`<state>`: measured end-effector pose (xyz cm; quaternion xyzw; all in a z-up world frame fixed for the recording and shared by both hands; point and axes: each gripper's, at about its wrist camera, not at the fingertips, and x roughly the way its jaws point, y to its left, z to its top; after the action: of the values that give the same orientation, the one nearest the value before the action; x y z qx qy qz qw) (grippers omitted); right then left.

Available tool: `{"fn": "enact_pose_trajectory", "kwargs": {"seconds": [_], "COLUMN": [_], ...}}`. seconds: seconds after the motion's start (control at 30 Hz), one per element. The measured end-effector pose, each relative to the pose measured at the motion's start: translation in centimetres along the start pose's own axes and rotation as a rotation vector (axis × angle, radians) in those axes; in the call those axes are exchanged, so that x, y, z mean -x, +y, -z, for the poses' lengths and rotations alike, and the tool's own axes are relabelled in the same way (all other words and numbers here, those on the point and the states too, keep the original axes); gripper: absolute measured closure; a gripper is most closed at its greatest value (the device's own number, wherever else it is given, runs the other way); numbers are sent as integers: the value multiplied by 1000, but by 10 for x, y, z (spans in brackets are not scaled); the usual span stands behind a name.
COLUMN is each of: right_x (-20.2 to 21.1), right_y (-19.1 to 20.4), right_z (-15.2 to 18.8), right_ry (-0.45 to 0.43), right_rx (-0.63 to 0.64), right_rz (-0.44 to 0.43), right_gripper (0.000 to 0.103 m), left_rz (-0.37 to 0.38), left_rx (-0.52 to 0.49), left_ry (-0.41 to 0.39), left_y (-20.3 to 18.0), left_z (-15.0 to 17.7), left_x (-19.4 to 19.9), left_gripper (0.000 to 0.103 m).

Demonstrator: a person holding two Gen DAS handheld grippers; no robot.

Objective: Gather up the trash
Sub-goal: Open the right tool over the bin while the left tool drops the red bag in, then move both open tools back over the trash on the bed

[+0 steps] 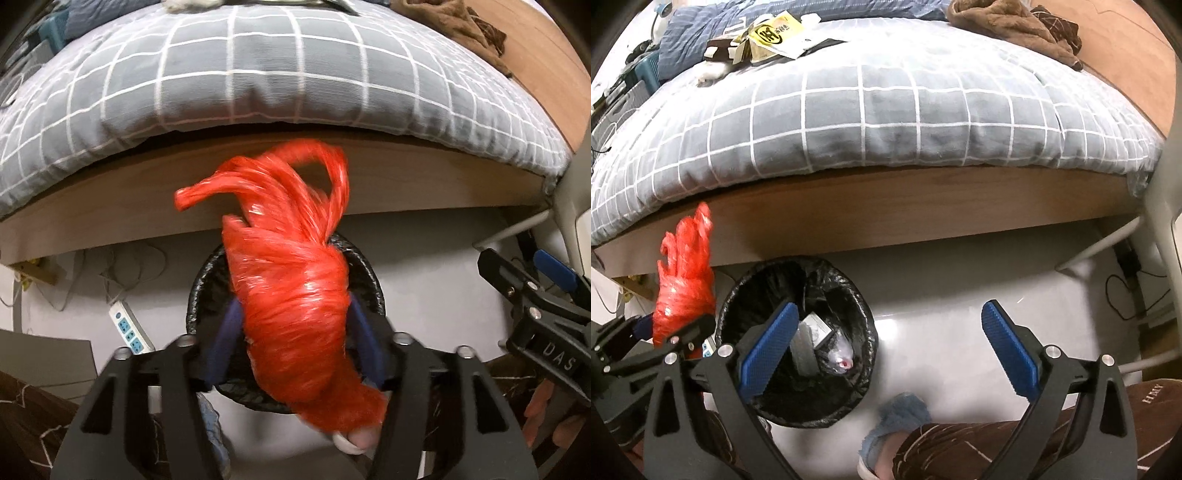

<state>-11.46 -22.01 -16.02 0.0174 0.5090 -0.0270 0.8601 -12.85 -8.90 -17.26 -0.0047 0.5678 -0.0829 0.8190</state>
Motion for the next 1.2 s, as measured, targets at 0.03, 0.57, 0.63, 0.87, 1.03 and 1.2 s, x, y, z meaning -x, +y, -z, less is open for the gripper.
{"fn": "enact_pose_trajectory", "kwargs": {"seconds": [0.03,0.57,0.63,0.87,1.03,1.2], "right_x": [0,34,37,54,59,61], "right_y": [2,24,24,31,41,49], "right_z": [-1,-41,-48,-73,-95,-114], "right_ry": [1,-132,-148,-213,-247,-279], "right_rx": [-1,40,44,49,57,47], "right_rz": [-7,-30,-34,-59,-79,-88], "right_gripper": [8,8,8,8,8,8], "left_rz": [-2,-74,-85,-107,-96,-67], "left_rx": [7,69,76,88,128,119], "left_ry": [-2,-139,-159,-212,-226,-254], "left_y": [2,43,48,62,76,79], "left_z": [0,-35,-43,-69,-86,-110], "left_x": [1,60,66,77,87,100], "left_gripper": [35,6,6,6,6,6]}}
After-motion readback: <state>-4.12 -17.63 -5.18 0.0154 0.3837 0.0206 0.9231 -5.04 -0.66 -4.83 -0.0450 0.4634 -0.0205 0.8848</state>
